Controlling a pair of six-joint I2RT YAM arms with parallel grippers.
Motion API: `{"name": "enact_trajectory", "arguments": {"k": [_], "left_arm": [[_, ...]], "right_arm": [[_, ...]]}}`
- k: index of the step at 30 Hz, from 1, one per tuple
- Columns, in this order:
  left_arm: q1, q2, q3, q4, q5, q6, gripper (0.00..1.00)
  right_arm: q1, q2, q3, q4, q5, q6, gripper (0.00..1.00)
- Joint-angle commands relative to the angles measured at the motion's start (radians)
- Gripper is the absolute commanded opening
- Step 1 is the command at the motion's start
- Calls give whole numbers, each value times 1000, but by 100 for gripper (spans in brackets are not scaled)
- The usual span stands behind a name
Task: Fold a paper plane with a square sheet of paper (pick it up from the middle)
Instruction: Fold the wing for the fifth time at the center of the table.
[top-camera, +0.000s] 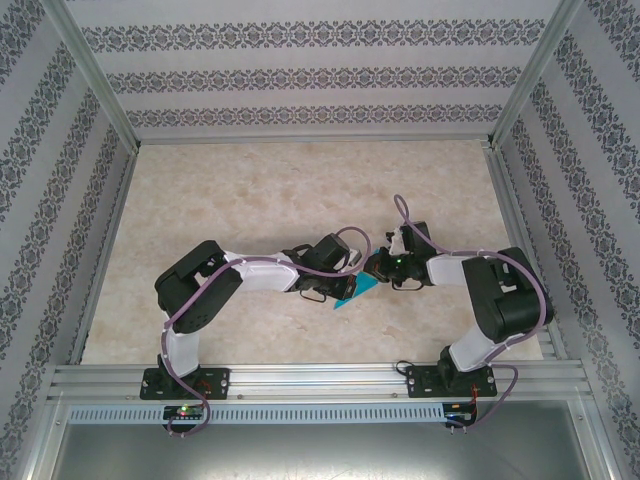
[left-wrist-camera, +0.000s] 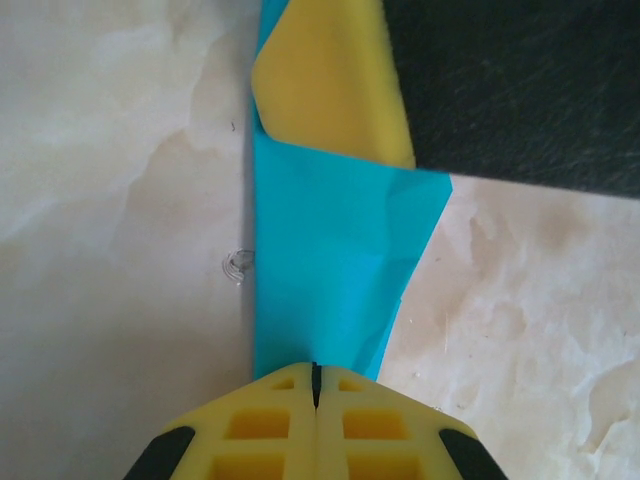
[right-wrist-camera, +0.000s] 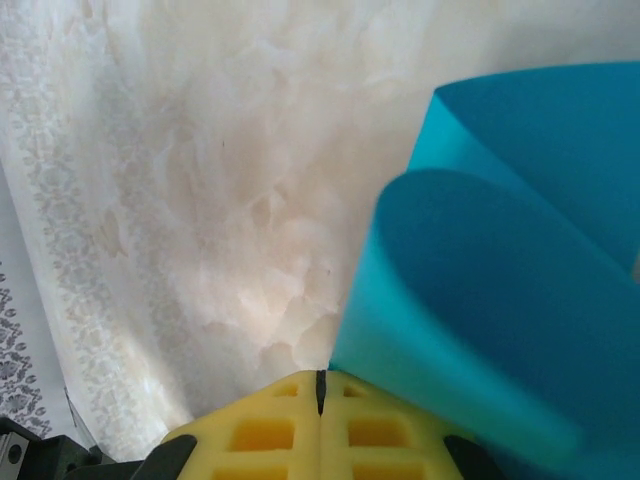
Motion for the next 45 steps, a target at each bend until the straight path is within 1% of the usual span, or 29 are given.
{"name": "enact_trajectory", "arguments": {"k": [1, 5, 12, 17, 23, 29, 37, 42, 45], "left_arm": [[7, 63, -49, -71, -42, 45, 0], [7, 71, -67, -67, -45, 50, 0], [7, 66, -79, -77, -52, 63, 0], [7, 57, -106, -90, -66, 78, 0], [6, 57, -149, -96, -75, 93, 0], [7, 57, -190, -92, -69, 96, 0], [7, 47, -222, -87, -60, 95, 0], [7, 33, -239, -84, -47, 92, 0], [7, 33, -245, -88, -45, 91, 0]], "right_arm": [[17, -57, -6, -10, 28, 46, 1], [42, -60, 18, -1, 32, 73, 1], [40, 43, 42, -5, 54, 34, 1], [-2, 82, 53, -29, 83, -14, 1], [-50, 88, 89, -76, 124, -42, 1], [-95, 111, 141, -91, 126, -48, 0], [-164, 156, 176, -74, 103, -45, 1], [-216, 184, 189, -31, 61, -24, 1], [-226, 193, 213, -37, 58, -17, 1]]}}
